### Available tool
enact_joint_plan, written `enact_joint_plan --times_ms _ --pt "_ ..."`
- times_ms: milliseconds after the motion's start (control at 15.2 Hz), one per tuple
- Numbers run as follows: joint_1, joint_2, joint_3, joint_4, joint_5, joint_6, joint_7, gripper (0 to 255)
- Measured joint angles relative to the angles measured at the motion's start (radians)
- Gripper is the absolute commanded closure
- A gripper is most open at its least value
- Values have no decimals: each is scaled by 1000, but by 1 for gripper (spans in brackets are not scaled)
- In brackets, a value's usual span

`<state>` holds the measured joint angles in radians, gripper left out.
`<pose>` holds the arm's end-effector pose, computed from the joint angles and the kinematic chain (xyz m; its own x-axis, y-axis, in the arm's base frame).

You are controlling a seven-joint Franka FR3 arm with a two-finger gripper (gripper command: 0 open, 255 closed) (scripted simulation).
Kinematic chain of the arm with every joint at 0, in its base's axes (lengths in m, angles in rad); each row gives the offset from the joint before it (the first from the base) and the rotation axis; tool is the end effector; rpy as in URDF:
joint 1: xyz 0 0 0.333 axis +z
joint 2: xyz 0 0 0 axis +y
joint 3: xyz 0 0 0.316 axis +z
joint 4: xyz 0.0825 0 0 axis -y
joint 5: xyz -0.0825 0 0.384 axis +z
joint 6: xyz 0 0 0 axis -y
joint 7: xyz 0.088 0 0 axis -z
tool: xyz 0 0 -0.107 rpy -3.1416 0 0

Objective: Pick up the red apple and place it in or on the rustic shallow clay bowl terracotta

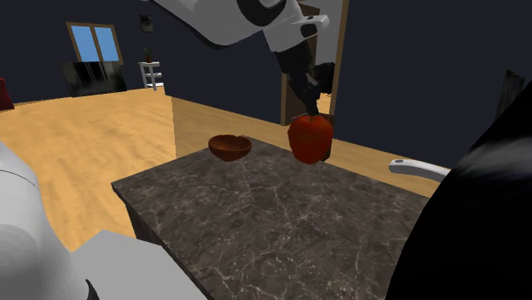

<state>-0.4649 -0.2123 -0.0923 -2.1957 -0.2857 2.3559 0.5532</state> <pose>0.4382 -0.2804 0.5132 0.5353 -0.7353 0.4157 -0.8148 -0.5792 0.0247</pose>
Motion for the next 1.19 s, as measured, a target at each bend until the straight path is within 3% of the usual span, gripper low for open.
enact_joint_plan --times_ms 462,1188 --pt "9 -22 10 64 13 -87 -10 255" --pt "94 -7 181 173 -19 -245 229 255"
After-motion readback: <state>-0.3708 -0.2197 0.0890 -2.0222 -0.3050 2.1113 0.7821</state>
